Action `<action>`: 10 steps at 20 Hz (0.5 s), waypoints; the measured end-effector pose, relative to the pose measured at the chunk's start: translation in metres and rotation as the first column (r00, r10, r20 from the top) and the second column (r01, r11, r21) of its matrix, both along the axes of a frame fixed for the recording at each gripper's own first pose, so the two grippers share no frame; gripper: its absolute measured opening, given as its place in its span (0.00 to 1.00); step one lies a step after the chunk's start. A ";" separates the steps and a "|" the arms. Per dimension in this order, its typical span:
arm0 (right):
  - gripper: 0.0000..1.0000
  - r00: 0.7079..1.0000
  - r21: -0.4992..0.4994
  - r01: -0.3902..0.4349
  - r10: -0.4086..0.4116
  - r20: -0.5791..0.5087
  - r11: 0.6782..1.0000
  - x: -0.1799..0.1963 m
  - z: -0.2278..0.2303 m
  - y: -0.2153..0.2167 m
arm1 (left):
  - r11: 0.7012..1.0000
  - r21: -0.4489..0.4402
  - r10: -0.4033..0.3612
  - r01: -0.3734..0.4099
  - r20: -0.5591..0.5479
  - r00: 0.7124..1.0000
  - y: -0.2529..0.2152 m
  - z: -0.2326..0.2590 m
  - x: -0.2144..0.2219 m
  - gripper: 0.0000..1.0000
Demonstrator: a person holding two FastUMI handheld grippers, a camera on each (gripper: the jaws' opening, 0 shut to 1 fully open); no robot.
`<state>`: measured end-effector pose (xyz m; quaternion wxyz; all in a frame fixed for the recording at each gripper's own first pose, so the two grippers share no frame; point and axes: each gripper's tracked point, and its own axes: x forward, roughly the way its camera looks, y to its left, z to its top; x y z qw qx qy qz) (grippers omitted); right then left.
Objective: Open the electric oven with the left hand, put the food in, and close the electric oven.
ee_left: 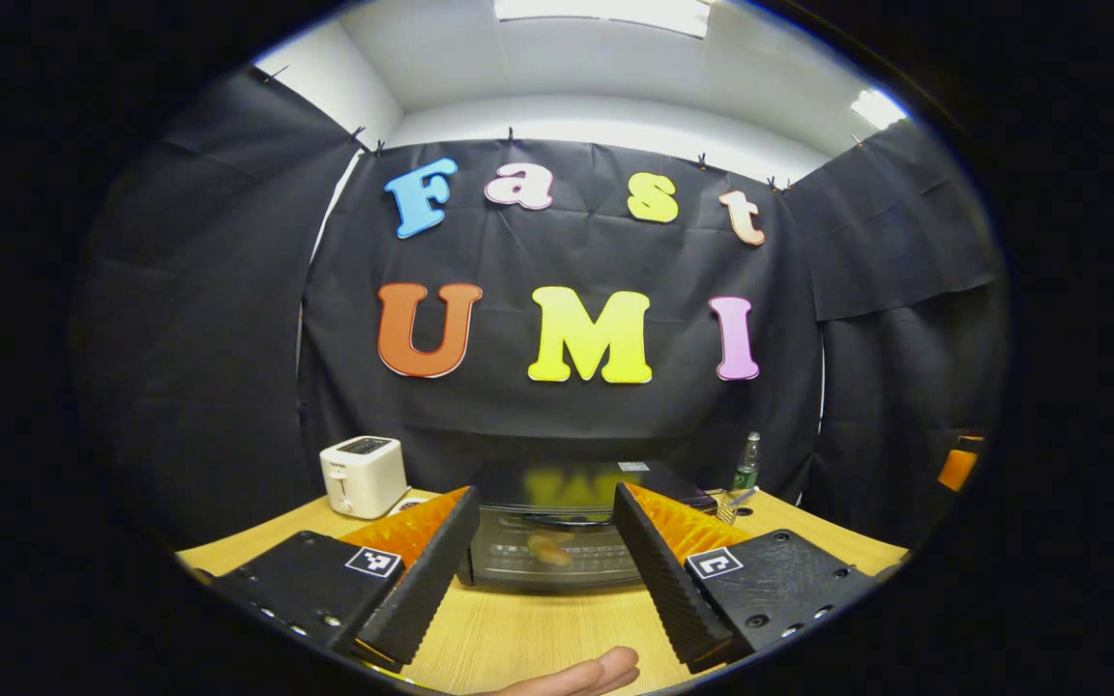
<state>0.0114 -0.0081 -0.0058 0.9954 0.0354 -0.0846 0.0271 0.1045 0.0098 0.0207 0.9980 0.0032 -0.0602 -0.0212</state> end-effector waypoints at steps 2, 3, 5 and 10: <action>0.96 1.000 0.000 0.007 -0.007 0.007 1.000 -0.004 0.002 0.000 | 1.000 0.008 -0.006 0.006 0.005 1.000 -0.004 0.015 -0.021 0.92; 0.96 1.000 -0.002 0.007 -0.007 0.008 1.000 -0.006 0.004 0.001 | 1.000 0.017 -0.007 0.007 0.005 1.000 -0.006 0.020 -0.031 0.92; 0.96 1.000 -0.006 0.011 -0.011 0.012 1.000 -0.012 0.008 0.001 | 0.999 0.033 0.001 0.000 -0.007 1.000 -0.005 0.022 -0.050 0.92; 0.96 1.000 -0.051 0.014 -0.013 0.019 0.999 -0.023 0.020 0.006 | 0.999 0.044 0.013 -0.012 -0.026 1.000 -0.005 0.020 -0.092 0.92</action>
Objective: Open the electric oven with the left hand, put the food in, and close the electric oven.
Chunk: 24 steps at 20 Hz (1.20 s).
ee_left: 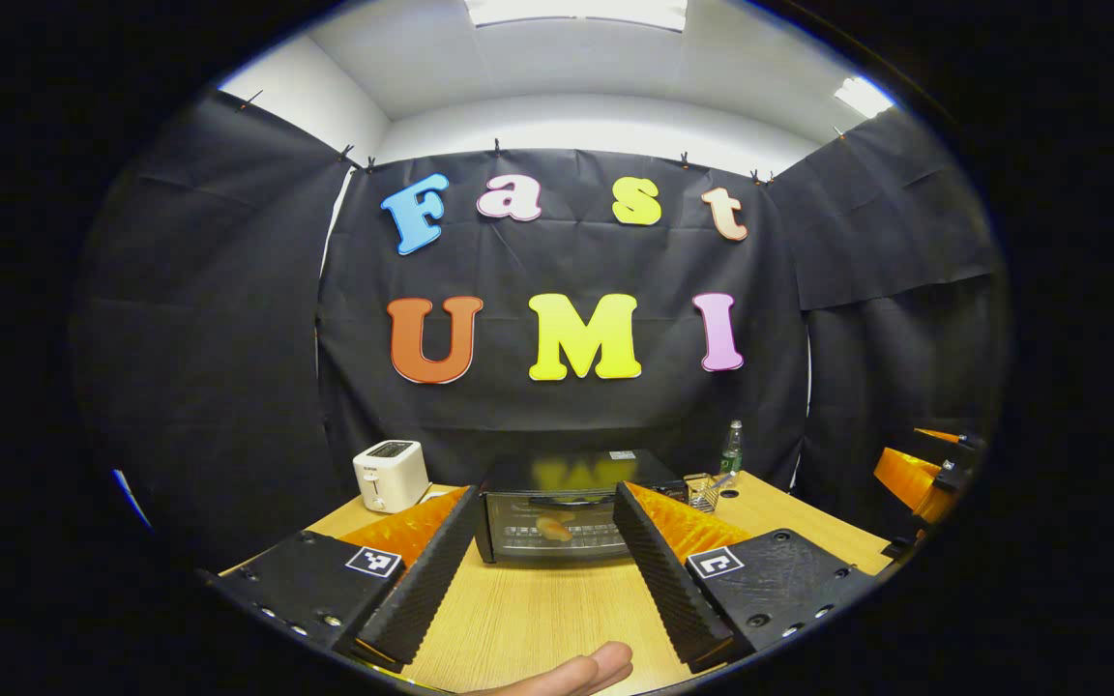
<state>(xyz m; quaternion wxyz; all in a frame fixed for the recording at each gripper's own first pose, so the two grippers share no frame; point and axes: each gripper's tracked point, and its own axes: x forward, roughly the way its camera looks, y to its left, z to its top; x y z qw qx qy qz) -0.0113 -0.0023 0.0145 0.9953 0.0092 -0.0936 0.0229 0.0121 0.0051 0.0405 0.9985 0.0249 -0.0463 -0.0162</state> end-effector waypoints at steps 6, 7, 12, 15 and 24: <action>0.96 0.998 -0.008 0.012 -0.012 0.056 1.000 -0.014 0.023 0.003 | 0.999 0.030 0.014 -0.014 0.004 1.000 0.009 -0.006 -0.031 0.93; 0.96 0.997 -0.010 0.040 -0.039 0.073 0.999 -0.014 0.028 -0.001 | 0.999 0.033 0.023 -0.023 0.015 1.000 0.012 -0.003 -0.034 0.93; 0.96 0.998 0.005 0.036 -0.036 0.056 0.999 -0.014 0.024 0.005 | 0.999 0.020 0.025 -0.025 0.025 0.999 0.015 -0.006 -0.040 0.93; 0.96 0.998 -0.007 0.035 -0.034 0.047 0.999 -0.014 0.023 0.004 | 1.000 0.025 0.007 -0.007 0.005 1.000 0.008 -0.018 -0.035 0.93; 0.96 0.997 -0.039 0.040 -0.037 0.061 0.998 -0.023 0.025 0.008 | 1.000 0.002 0.002 -0.002 -0.001 1.000 0.009 -0.023 -0.038 0.94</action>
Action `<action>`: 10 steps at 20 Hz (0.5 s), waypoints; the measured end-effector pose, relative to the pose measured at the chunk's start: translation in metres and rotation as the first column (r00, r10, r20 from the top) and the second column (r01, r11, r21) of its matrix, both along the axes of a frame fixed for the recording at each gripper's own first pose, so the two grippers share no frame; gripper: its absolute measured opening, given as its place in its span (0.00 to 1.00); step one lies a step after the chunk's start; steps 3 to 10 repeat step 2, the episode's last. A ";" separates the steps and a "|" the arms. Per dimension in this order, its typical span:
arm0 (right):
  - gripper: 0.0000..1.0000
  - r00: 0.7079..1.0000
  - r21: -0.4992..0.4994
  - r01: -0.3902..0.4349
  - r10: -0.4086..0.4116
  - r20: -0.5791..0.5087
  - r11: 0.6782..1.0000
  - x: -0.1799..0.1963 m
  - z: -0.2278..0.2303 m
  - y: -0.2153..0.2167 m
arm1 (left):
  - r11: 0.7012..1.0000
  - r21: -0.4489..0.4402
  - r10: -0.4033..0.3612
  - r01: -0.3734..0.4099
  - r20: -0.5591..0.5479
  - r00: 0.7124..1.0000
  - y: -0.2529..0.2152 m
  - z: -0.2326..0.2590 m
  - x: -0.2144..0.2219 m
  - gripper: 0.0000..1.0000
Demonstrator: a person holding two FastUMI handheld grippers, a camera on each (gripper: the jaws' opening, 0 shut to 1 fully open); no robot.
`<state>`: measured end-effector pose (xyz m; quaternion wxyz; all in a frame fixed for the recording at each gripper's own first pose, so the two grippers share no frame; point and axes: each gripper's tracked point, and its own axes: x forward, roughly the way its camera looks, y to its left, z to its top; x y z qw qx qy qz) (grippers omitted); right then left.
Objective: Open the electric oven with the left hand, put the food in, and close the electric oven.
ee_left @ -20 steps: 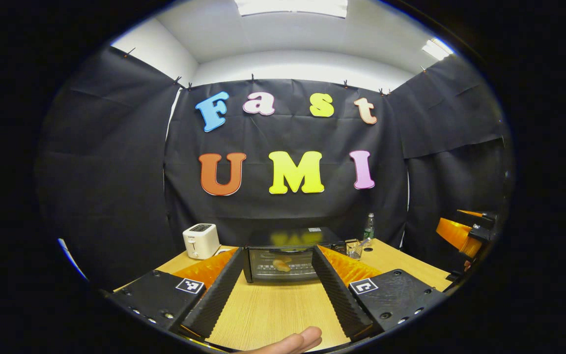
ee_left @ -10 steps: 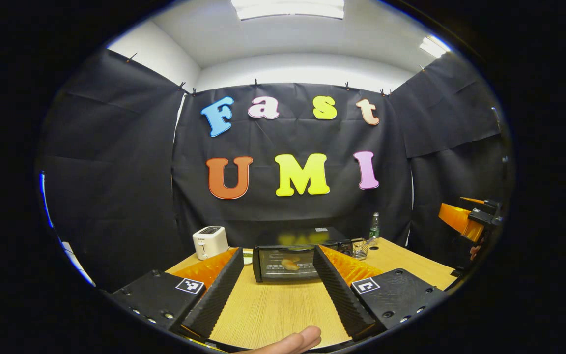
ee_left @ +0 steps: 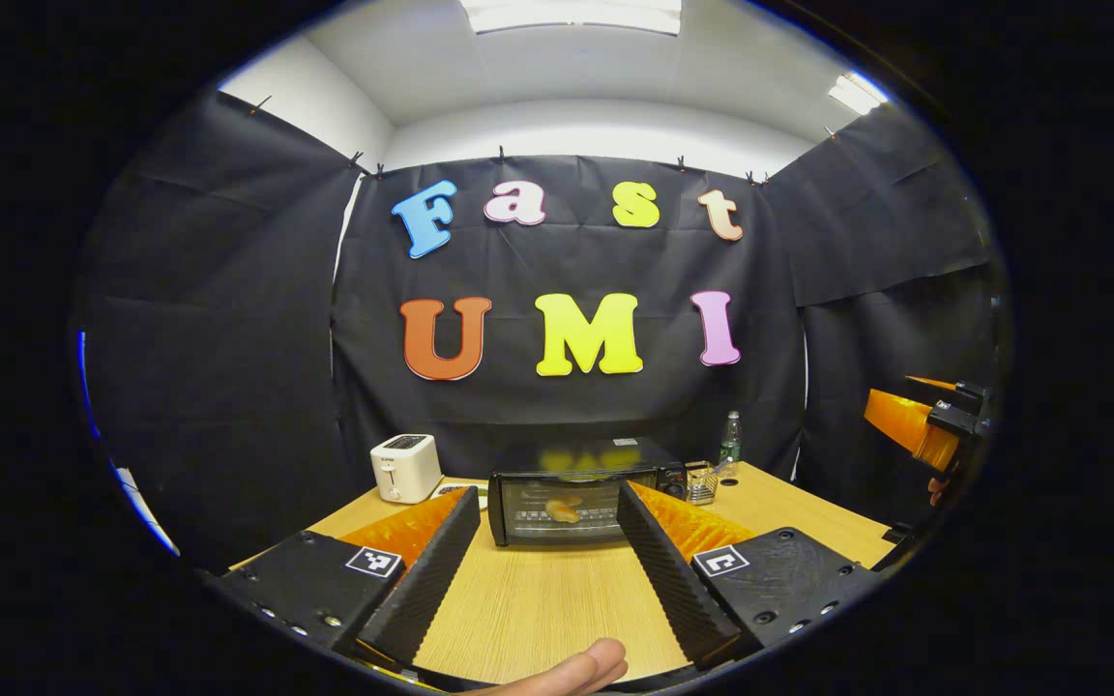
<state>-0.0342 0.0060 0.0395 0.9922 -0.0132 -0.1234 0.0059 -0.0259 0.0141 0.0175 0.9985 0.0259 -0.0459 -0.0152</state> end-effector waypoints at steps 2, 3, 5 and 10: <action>0.96 1.000 -0.005 -0.002 0.002 -0.008 1.000 0.000 -0.002 0.004 | 1.000 0.000 -0.003 0.003 -0.006 1.000 -0.001 -0.004 0.001 0.94; 0.96 1.000 -0.005 -0.002 0.002 -0.008 1.000 0.000 -0.002 0.004 | 1.000 0.000 -0.003 0.003 -0.006 1.000 -0.001 -0.004 0.001 0.94; 0.96 1.000 -0.005 -0.002 0.002 -0.008 1.000 0.000 -0.002 0.004 | 1.000 0.000 -0.003 0.003 -0.006 1.000 -0.001 -0.004 0.001 0.94; 0.96 1.000 -0.005 -0.002 0.002 -0.008 1.000 0.000 -0.002 0.004 | 1.000 0.000 -0.003 0.003 -0.006 1.000 -0.001 -0.004 0.001 0.94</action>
